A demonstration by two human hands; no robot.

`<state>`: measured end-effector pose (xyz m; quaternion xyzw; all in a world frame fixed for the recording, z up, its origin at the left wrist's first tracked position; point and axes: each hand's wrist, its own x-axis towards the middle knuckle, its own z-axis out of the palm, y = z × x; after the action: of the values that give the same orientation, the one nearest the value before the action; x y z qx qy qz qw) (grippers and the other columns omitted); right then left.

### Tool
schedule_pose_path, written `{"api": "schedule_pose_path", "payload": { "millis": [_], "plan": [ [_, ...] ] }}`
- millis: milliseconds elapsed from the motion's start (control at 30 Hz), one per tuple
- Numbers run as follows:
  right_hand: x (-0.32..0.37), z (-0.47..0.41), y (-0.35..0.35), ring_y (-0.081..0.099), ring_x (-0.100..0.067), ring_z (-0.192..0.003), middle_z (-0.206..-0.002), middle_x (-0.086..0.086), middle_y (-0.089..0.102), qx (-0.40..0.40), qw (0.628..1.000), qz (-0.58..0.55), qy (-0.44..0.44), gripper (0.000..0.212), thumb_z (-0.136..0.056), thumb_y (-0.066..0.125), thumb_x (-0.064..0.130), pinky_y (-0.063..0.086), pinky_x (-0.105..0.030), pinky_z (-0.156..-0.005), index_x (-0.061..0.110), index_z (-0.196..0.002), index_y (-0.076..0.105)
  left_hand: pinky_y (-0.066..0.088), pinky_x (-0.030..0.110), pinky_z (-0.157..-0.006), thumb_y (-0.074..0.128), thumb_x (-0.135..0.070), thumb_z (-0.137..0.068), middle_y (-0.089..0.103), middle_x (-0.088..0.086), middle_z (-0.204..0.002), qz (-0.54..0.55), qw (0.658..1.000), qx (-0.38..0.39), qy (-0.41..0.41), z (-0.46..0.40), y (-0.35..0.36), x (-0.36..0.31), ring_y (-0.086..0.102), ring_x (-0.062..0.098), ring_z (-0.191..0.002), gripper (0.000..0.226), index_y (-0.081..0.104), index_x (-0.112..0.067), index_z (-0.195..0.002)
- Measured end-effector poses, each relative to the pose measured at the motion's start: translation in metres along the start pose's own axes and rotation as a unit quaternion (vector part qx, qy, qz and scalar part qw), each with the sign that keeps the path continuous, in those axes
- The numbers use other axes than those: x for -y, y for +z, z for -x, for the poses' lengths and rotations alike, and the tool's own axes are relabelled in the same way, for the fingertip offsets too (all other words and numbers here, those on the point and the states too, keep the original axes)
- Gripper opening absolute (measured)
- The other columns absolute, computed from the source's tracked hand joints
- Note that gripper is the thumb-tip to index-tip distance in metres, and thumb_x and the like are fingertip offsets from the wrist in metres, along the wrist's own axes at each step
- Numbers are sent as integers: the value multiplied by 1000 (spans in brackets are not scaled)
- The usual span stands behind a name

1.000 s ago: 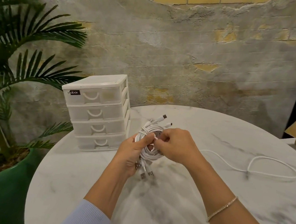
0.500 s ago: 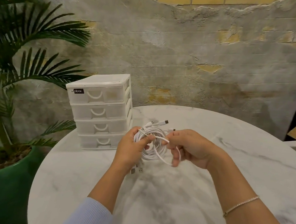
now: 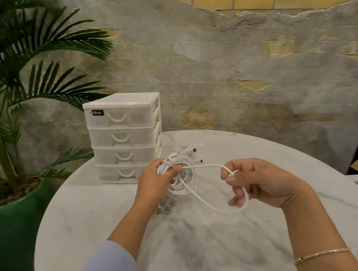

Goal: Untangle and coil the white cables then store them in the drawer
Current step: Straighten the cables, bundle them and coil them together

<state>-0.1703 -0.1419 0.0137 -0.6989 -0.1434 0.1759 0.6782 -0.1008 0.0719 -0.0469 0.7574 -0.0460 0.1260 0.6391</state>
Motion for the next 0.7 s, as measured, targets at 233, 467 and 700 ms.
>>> {"api": "schedule_pose_path", "payload": {
  "millis": [233, 467, 700],
  "plan": [
    [2, 9, -14, 26, -7, -28, -48, -3, 53, -128, 982, 121, 64, 24, -70, 79, 14, 28, -15, -33, 8, -91, 70, 39, 19, -48, 68, -25, -85, 60, -1, -68, -24, 998, -52, -3, -1, -8, 0, 54, 6, -51, 12, 56, -23, -85],
    [-15, -12, -35, 53, -21, -78, -84, -4, 63, -434, 846, 288, 113, 8, -83, 68, 18, 43, -29, -69, 11, -85, 68, 37, 23, -49, 70, -26, -83, 60, 0, -61, -19, 999, -33, -24, 0, -1, 2, 52, 4, -44, 13, 59, -20, -82],
    [-21, -38, 2, 59, -20, -101, -103, -2, 64, -379, 809, 450, 2, 16, -81, 65, 24, 43, -24, -82, 23, -98, 64, 43, 31, -55, 75, -20, -78, 59, 4, -53, 26, 997, -24, -73, -3, 3, 5, 54, 17, -49, 12, 65, -13, -80]
  ]
}}
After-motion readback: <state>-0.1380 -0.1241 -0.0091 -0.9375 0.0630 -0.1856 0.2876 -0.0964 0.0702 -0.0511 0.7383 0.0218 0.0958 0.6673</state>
